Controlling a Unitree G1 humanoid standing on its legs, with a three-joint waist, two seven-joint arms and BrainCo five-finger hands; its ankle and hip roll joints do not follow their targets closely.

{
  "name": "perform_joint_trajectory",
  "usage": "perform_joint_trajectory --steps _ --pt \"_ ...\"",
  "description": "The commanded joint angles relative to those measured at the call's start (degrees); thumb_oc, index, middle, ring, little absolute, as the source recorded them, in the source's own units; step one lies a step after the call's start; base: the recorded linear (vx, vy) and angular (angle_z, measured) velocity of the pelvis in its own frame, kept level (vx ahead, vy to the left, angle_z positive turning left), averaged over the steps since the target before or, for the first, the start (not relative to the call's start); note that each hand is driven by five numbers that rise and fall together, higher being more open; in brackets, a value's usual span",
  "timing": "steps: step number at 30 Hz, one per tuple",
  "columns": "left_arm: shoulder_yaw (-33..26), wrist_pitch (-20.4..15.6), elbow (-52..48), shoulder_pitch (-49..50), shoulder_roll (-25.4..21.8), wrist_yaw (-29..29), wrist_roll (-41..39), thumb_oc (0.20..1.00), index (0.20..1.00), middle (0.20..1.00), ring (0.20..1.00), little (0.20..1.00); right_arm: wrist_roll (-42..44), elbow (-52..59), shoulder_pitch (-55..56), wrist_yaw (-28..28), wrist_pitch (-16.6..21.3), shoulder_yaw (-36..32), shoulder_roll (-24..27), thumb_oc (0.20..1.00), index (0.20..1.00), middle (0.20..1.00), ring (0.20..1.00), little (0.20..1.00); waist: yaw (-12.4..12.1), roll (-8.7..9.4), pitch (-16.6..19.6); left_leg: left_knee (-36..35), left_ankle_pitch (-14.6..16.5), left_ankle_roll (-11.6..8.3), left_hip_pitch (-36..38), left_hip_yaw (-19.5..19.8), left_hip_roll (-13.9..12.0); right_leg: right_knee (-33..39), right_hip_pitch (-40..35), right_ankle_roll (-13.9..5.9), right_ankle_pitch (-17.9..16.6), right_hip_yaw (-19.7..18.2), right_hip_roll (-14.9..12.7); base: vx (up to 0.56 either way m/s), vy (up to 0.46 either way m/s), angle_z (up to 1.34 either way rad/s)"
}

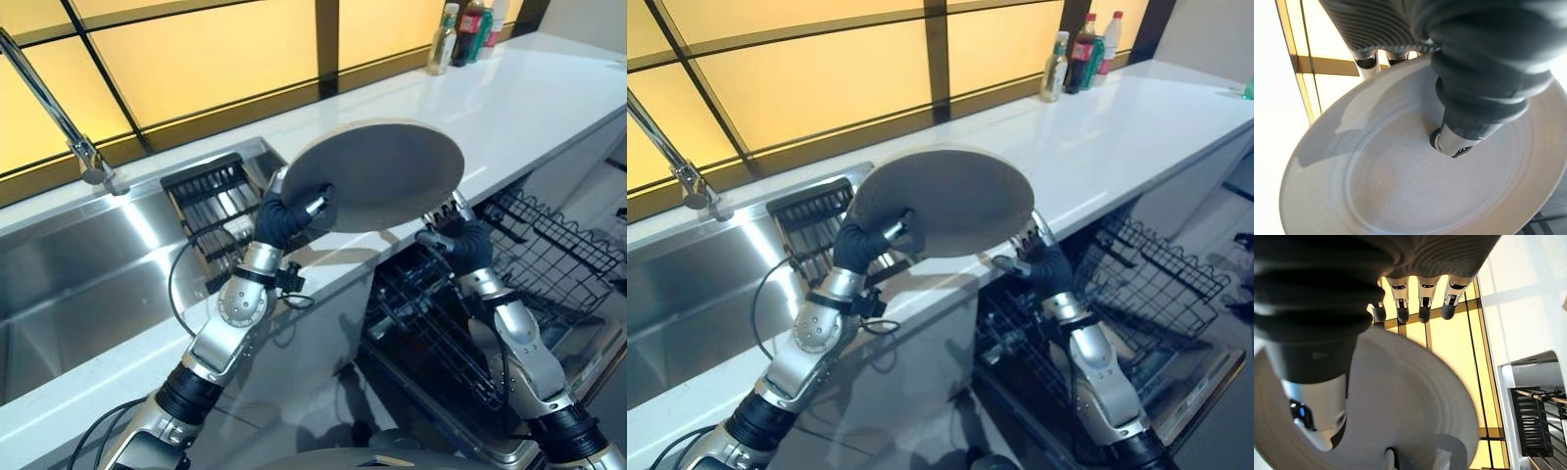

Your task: Pick up plates and place into dishwasher.

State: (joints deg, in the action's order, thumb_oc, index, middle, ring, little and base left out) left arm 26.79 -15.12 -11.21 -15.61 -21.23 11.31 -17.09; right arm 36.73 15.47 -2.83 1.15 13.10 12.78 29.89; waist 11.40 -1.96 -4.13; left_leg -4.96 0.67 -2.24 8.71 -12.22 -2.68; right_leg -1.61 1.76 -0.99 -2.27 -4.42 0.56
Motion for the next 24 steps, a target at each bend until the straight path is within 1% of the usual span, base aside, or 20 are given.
perform_joint_trajectory --steps 1,3,10,13,15,16,18,21,24 --pt "1.52 -4.34 2.50 -0.87 -0.01 -2.01 -1.40 0.200 0.200 0.200 0.200 0.200 2.94 3.93 -3.23 0.76 1.69 -0.51 -2.95 1.000 1.000 1.000 1.000 1.000 -1.37 2.91 2.21 1.24 -0.90 4.18 -4.31 4.25 0.78 -4.01 -0.47 -5.09 1.38 0.83 -3.36 0.00 0.000 0.00" --pt "2.28 -5.15 2.96 -0.55 0.13 -3.18 -2.69 0.200 0.200 0.200 0.200 0.200 3.45 3.83 -3.40 0.55 1.73 -0.43 -3.39 1.000 1.000 1.000 1.000 1.000 -1.39 2.91 2.25 1.17 -0.94 4.19 -4.32 4.22 0.74 -4.01 -0.44 -5.13 1.36 0.79 -3.38 0.00 0.000 0.00" --pt "3.53 -5.65 3.45 -0.18 0.00 -2.66 -2.32 0.200 0.200 0.200 0.200 0.200 5.14 4.21 -4.16 0.43 1.59 0.10 -4.16 1.000 1.000 1.000 1.000 1.000 -1.46 2.80 2.17 0.94 -1.06 4.18 -4.29 4.16 0.68 -3.87 -0.43 -5.30 1.27 0.80 -3.50 0.00 0.000 0.00" --pt "3.66 -6.07 3.87 0.10 -0.17 -3.03 -2.18 0.200 0.200 0.200 0.200 0.200 4.70 4.33 -4.19 0.93 2.55 0.13 -4.26 1.000 1.000 1.000 1.000 1.000 -1.62 2.81 2.26 0.90 -1.07 4.18 -4.32 4.21 0.66 -3.86 -0.41 -5.38 1.16 0.88 -3.62 0.00 0.000 0.00" --pt "3.85 -6.07 3.97 0.07 -0.11 -2.76 -1.83 0.200 0.200 0.200 0.200 0.200 4.57 4.42 -4.39 0.88 2.95 0.16 -4.31 0.423 0.423 0.423 0.423 0.423 -1.64 2.82 2.28 0.88 -1.06 4.17 -4.33 4.21 0.66 -3.79 -0.41 -5.43 1.13 0.91 -3.67 0.00 0.000 0.00" --pt "3.85 -6.11 4.15 0.02 -0.06 -2.82 -1.84 0.200 0.200 0.200 0.200 0.200 4.54 4.38 -4.50 0.90 3.04 0.12 -4.38 0.200 0.200 0.200 0.200 0.200 -1.62 2.82 2.38 0.85 -1.08 4.15 -4.36 4.20 0.66 -3.76 -0.38 -5.45 1.12 0.89 -3.67 0.00 0.000 0.00" --pt "3.79 -6.21 4.31 -0.04 -0.07 -2.82 -1.82 0.200 0.200 0.200 0.200 0.200 4.20 4.34 -4.48 1.74 2.99 -0.03 -4.33 0.200 0.200 0.200 0.200 0.200 -1.59 2.82 2.43 0.79 -1.09 4.17 -4.39 4.24 0.71 -3.67 -0.38 -5.46 1.09 0.85 -3.66 0.00 0.000 0.00" --pt "3.56 -5.93 3.90 0.03 -0.08 -2.77 -1.62 0.200 0.200 0.200 0.200 0.200 4.82 4.99 -4.29 2.85 1.88 -0.12 -3.77 0.200 0.200 0.200 0.200 0.200 -1.53 2.84 2.51 0.71 -1.13 4.19 -4.44 4.18 0.64 -3.70 -0.19 -5.51 1.03 0.74 -3.66 0.00 0.000 0.00" --pt "3.38 -6.23 4.01 0.14 -0.18 -2.92 -1.70 0.200 0.200 0.200 0.200 0.200 5.74 4.74 -3.86 4.93 1.61 -0.18 -3.52 0.200 0.200 0.200 0.200 0.200 -1.52 2.89 2.49 0.70 -1.15 4.19 -4.46 4.18 0.62 -3.61 -0.24 -5.48 1.00 0.82 -3.68 0.00 0.000 0.00"
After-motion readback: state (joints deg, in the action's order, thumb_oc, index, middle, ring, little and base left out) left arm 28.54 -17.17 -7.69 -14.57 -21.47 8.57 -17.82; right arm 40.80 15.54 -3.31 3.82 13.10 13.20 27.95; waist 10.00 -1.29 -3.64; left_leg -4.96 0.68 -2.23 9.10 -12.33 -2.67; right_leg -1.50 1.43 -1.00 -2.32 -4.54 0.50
